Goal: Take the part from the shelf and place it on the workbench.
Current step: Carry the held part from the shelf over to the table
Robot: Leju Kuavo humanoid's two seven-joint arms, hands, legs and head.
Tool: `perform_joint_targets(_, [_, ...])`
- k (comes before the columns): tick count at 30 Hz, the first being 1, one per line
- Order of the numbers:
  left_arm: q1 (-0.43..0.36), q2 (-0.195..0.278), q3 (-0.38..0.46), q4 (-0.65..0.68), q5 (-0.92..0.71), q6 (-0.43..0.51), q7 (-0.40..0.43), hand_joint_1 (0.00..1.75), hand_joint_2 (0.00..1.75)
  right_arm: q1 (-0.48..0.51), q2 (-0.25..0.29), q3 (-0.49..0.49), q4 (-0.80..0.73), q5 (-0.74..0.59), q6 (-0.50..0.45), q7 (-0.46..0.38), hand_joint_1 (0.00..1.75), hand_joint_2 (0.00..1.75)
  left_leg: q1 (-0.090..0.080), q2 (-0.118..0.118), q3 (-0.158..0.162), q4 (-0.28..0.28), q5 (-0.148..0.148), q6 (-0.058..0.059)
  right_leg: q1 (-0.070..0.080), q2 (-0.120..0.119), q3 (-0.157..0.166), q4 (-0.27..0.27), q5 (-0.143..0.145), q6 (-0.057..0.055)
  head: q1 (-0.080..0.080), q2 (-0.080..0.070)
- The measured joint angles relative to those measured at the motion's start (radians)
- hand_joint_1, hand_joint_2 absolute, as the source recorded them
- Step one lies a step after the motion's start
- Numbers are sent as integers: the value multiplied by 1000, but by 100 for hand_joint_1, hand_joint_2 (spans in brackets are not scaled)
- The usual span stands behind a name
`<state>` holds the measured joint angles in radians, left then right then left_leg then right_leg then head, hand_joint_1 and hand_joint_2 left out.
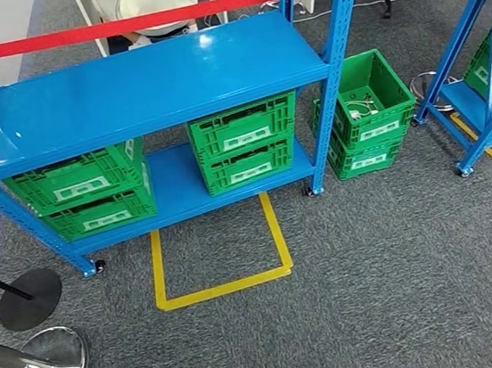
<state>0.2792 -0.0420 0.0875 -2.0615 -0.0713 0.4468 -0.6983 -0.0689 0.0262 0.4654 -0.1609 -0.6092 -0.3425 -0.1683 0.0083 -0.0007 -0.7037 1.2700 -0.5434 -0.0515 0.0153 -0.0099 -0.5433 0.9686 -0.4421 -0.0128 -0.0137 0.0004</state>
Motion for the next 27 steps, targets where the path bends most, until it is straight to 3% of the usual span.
perform_joint_targets(1, [1,0,1,0,0,-1,0,175,175,0,1,0,0,-2,7,1,0,175,1,0,26,-12,25,-2,-1,0,-17,4,10,3,0,0])
perform_joint_targets(3, [0,0,2,0,2,-5,0,175,175,1,1,0,0,-14,48,8,0,175,6,0,122,-123,65,-7,-3,0,-47,16,23,12,0,0])
perform_joint_targets(5, [-2,0,4,0,5,-11,0,175,175,1,1,-1,0,-26,107,13,0,175,7,-1,211,-252,50,1,0,2,-68,33,33,22,0,0])
perform_joint_targets(6, [-3,-1,5,-1,7,-13,0,175,175,1,0,-2,0,-28,128,12,0,175,6,-1,230,-284,37,11,1,3,-73,39,38,26,0,0])
perform_joint_targets(9, [-3,-2,7,-1,8,-14,0,175,175,3,0,-1,0,-28,148,5,0,175,4,1,226,-299,40,45,-2,4,-87,52,38,41,1,0])
perform_joint_targets(11, [-3,-4,7,-2,8,-14,0,175,175,6,1,-1,0,-23,154,0,0,175,6,4,215,-300,54,61,-6,5,-120,127,-18,54,5,0])
perform_joint_targets(13, [-1,-6,8,-2,8,-15,0,175,175,6,1,-1,0,-19,158,-1,0,175,6,4,200,-300,67,65,-10,6,-171,264,-97,62,8,0])
perform_joint_targets(14, [0,-6,8,-2,8,-15,0,175,175,6,1,-1,0,-18,159,-1,0,175,6,3,193,-300,73,65,-11,6,-186,317,-120,64,8,0])
perform_joint_targets(15, [1,-6,8,-2,8,-15,0,175,175,7,1,-1,0,-18,159,-1,0,175,6,3,186,-299,78,63,-12,6,-183,334,-124,65,8,0])
perform_joint_targets(16, [2,-6,9,-2,8,-15,0,175,175,7,1,-1,0,-17,160,-1,0,175,7,2,182,-299,82,61,-14,6,-158,309,-111,65,8,0])
perform_joint_targets(19, [2,-7,13,-3,8,-14,0,175,175,5,1,0,0,-16,161,-2,0,175,7,2,177,-297,90,49,-18,8,-20,95,-44,63,8,0])
perform_joint_targets(20, [1,-7,13,-5,7,-14,0,175,175,4,1,0,0,-16,161,-2,0,175,6,2,175,-296,92,44,-18,10,7,49,-34,60,7,0])
perform_joint_targets(21, [1,-7,13,-6,7,-14,0,175,175,4,1,0,0,-15,162,-2,0,175,4,2,172,-295,94,44,-18,11,17,29,-32,58,7,0])
perform_joint_targets(23, [2,-8,14,-8,7,-14,0,175,175,4,1,0,0,-12,165,-2,0,175,2,2,166,-293,99,58,-17,13,12,28,-25,55,6,0])
perform_joint_targets(25, [3,-8,15,-10,6,-14,0,175,175,4,1,0,0,-6,167,-3,0,175,-1,2,161,-296,105,73,-21,12,9,22,-17,58,5,0])
perform_joint_targets(27, [3,-8,16,-16,6,-14,0,175,175,3,1,2,0,1,169,-5,0,175,-1,1,170,-334,126,82,-20,8,9,6,-7,63,2,0])
